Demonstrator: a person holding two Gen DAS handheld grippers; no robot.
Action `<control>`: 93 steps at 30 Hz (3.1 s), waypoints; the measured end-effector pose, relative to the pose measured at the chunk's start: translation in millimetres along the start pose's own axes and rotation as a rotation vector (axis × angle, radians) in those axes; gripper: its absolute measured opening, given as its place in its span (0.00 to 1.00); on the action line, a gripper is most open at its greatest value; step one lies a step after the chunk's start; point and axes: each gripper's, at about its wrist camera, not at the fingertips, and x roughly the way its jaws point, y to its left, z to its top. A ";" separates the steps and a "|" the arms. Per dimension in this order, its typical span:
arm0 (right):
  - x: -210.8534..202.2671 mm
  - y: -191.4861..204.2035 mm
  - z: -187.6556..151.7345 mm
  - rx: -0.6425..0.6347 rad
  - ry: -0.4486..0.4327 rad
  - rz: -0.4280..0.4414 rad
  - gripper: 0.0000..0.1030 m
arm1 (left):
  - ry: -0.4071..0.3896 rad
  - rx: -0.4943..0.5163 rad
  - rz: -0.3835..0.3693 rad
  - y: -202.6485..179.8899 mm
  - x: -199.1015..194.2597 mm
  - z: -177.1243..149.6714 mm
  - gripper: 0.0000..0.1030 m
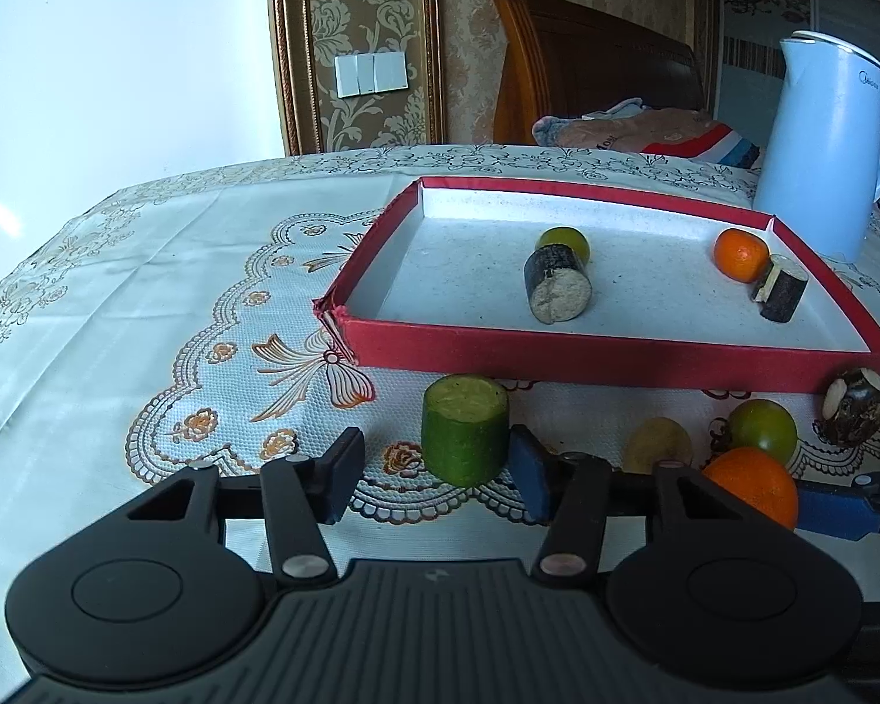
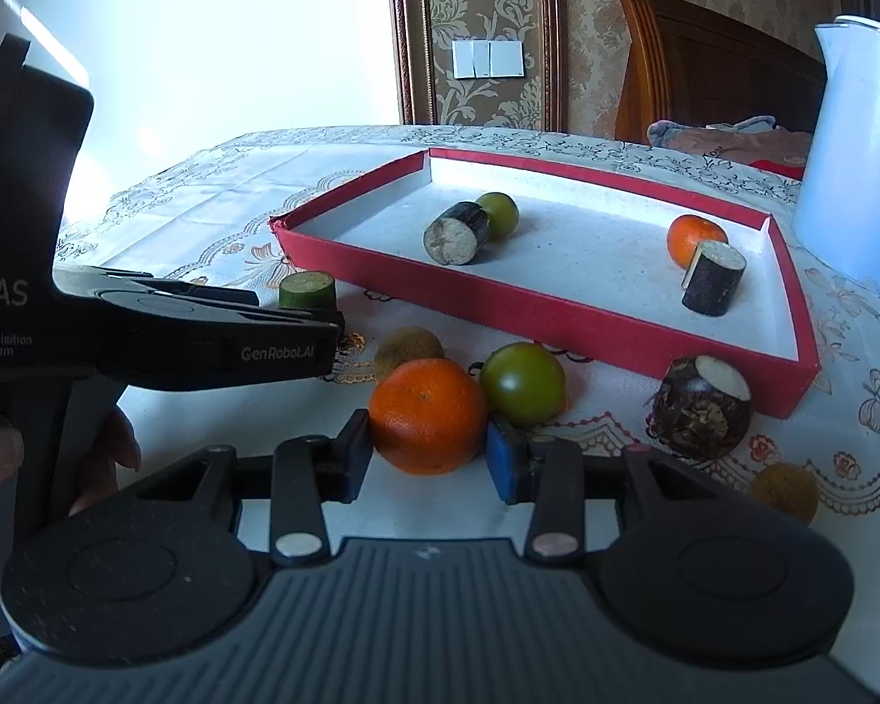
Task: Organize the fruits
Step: 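Close the left gripper on the cucumber chunk while the right gripper grasps the tangerine, then carry the cucumber chunk with the left gripper while the right gripper carries the tangerine into the tray, then open both grippers to set the cucumber chunk and tangerine in the tray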
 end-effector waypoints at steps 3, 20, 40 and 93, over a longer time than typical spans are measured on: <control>-1.6 -0.8 0.0 0.004 -0.007 -0.002 0.38 | -0.005 -0.001 -0.032 -0.3 -1.8 -0.4 0.37; -7.8 -3.5 -2.1 0.010 -0.029 0.000 0.38 | -0.083 -0.016 -0.036 2.0 -15.8 -1.1 0.30; -24.1 -32.2 24.1 0.072 -0.188 -0.121 0.38 | -0.231 0.033 -0.065 -25.8 -37.5 16.6 0.30; 75.1 -101.1 92.1 0.214 -0.123 -0.281 0.38 | -0.131 0.003 -0.023 -30.4 63.1 84.9 0.30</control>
